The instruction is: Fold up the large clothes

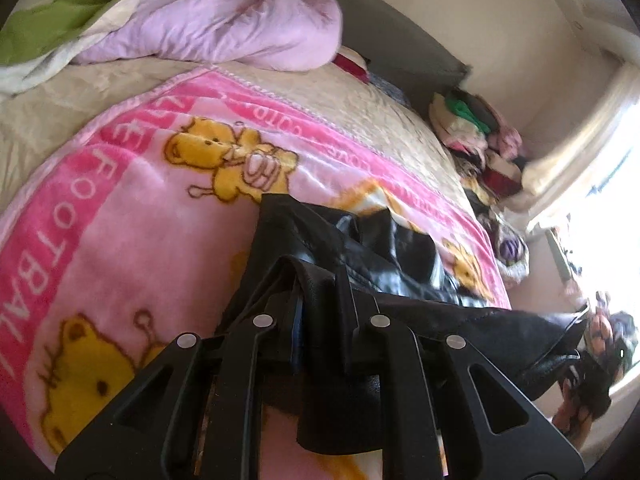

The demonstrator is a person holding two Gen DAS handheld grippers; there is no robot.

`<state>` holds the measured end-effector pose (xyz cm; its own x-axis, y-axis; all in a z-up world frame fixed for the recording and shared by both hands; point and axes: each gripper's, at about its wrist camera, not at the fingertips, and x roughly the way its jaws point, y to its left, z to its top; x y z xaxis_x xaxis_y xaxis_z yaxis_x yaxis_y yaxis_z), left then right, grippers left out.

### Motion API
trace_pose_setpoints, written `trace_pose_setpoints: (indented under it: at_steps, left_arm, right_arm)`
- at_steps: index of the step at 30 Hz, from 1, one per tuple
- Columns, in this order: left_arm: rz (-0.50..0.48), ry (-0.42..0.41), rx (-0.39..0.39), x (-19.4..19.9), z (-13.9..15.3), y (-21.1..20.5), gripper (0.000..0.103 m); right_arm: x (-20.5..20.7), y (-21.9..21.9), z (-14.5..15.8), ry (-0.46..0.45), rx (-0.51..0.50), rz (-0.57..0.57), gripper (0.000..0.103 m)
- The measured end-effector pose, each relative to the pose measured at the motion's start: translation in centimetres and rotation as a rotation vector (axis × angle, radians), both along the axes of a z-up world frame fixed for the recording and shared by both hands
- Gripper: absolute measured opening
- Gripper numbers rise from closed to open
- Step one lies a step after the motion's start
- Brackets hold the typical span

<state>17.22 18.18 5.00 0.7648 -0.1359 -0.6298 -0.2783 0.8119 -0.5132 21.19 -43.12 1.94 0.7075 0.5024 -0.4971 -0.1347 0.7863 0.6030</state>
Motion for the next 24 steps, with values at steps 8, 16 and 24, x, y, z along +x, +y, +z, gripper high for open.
trace_pose_setpoints:
  at_steps: [8, 16, 24]
  left_arm:
    - [0.100, -0.043, -0.109, 1.5, -2.5, 0.4, 0.008]
    - [0.065, -0.053, -0.070, 2.6, -3.9, 0.6, 0.009]
    - [0.033, -0.070, -0.079, 3.2, -4.0, 0.8, 0.015]
  right_arm:
    - [2.1, 0.8, -1.8, 0.011, -0.070, -0.027, 0.013]
    - [3.2, 2.0, -2.9, 0.002, -0.147, -0.057, 0.014]
    - [3.9, 2.6, -3.7, 0.004, -0.171, -0.091, 0.018]
